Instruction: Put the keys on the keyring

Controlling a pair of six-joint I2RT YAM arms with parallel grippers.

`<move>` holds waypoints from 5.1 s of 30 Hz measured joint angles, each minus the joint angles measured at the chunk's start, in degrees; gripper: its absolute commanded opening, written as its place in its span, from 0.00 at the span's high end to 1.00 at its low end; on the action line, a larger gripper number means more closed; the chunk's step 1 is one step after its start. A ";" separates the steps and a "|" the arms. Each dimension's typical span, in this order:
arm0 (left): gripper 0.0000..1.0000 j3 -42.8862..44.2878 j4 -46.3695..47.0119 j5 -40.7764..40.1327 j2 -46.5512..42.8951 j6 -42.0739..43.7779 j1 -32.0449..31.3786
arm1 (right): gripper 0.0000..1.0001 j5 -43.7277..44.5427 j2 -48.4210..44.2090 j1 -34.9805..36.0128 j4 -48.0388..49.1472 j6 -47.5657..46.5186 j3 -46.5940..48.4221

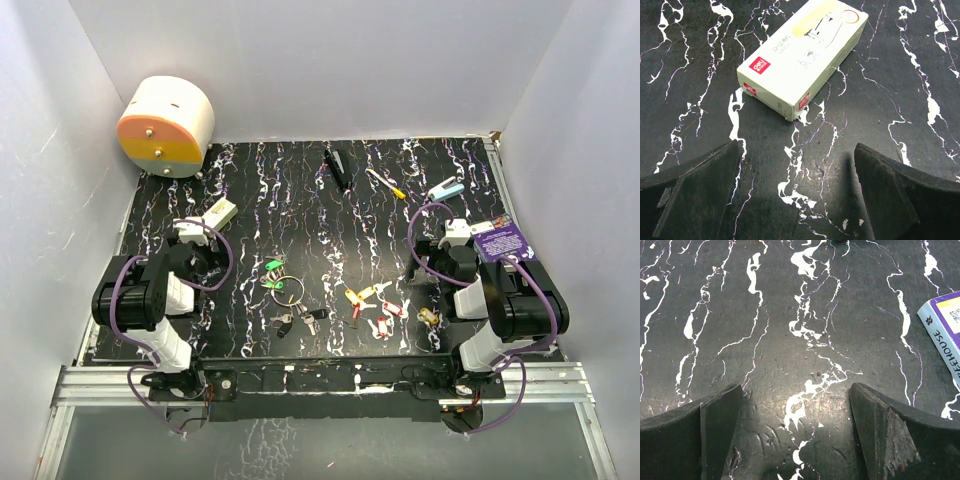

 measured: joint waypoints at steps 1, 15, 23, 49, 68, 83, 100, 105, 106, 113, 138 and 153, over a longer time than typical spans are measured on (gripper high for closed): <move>0.03 0.00 0.00 0.00 0.00 0.00 0.00 | 0.02 -0.13 0.00 0.00 0.07 0.00 0.00; 0.03 0.00 0.02 0.22 0.00 0.02 0.00 | 0.02 -1.55 0.00 -0.04 2.84 -0.92 0.04; 0.06 7.52 -16.39 6.23 -7.78 2.91 0.02 | 0.07 -0.96 -1.14 0.00 3.65 -1.27 0.13; 0.24 31.95 -82.05 33.18 -17.22 30.58 -17.42 | 0.49 -11.80 -22.51 30.64 -54.31 13.55 23.80; 0.23 29.77 -73.26 4.55 -27.15 10.27 -8.87 | 0.61 3.19 4.83 56.37 -66.66 37.99 47.56; 0.23 29.42 -73.16 4.50 -27.54 9.35 -7.78 | 0.62 6.34 11.58 56.72 -69.09 36.46 54.60; 0.23 28.50 -73.46 9.33 -27.89 10.71 -7.76 | 0.60 1.16 14.49 57.46 -65.35 21.29 54.73; 0.23 28.50 -73.77 9.88 -27.91 10.99 -7.76 | 0.60 1.16 14.58 57.46 -64.11 18.58 54.73; 0.23 28.50 -73.79 9.90 -27.91 11.08 -7.76 | 0.61 1.20 14.60 57.46 -64.02 18.23 54.71; 0.23 28.50 -73.96 9.94 -27.91 11.34 -7.76 | 0.61 1.53 14.75 57.46 -61.55 16.22 53.20; 0.23 27.85 -74.55 9.64 -28.26 11.98 -7.50 | 0.86 -0.50 19.47 57.33 -56.87 13.64 52.98; 0.23 27.87 -74.51 9.66 -27.93 11.91 -7.50 | 0.92 5.44 14.12 45.66 -62.55 15.58 50.75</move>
